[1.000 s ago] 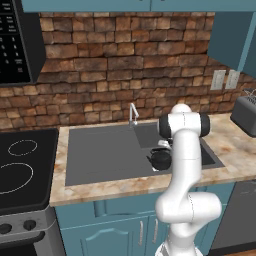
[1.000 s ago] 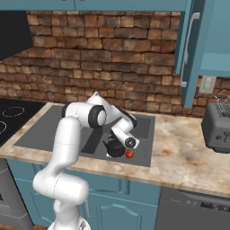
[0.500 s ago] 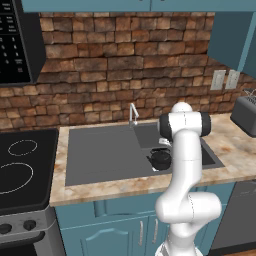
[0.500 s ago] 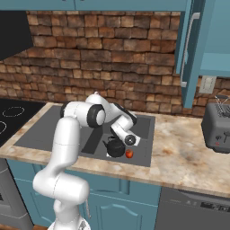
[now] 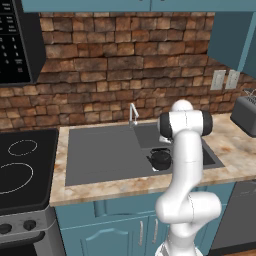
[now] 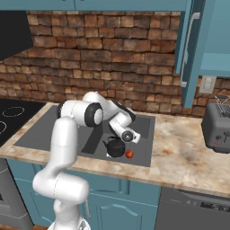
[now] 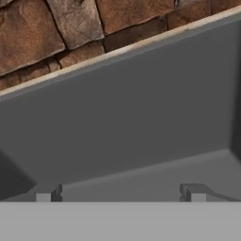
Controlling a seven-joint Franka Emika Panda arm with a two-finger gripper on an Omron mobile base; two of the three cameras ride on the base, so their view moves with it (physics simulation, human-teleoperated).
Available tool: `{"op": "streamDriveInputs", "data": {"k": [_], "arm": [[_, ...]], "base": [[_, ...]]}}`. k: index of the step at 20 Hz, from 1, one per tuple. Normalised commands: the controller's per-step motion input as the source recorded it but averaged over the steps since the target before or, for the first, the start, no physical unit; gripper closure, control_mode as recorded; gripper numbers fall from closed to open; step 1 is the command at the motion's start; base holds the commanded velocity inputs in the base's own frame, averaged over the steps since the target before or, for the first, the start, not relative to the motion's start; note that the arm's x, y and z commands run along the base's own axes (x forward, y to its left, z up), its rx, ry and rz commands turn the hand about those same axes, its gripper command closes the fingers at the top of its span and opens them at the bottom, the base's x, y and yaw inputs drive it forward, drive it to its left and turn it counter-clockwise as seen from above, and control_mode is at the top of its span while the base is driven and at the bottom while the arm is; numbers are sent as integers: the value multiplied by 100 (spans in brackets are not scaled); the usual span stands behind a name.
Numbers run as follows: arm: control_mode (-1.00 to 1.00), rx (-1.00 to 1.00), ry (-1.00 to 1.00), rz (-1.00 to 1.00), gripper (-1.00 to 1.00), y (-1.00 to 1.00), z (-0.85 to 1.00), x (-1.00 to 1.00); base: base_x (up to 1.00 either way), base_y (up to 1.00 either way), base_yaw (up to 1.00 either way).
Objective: Open the cabinet, pick the kettle from the cabinet, and place it in the sink.
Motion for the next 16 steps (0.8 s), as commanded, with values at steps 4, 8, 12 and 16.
{"op": "streamDriveInputs", "data": {"k": [4,8,12,16], "arm": [[-100,-7,5,-10,-100,-2,17,-6],[-100,-5,3,-8,-100,0,16,-12],[-100,-1,5,-7,-100,0,19,-22],[-100,0,12,-8,-100,-11,19,-24]], "base": [[0,0,0],[0,0,0],[0,0,0],[0,0,0]]}}
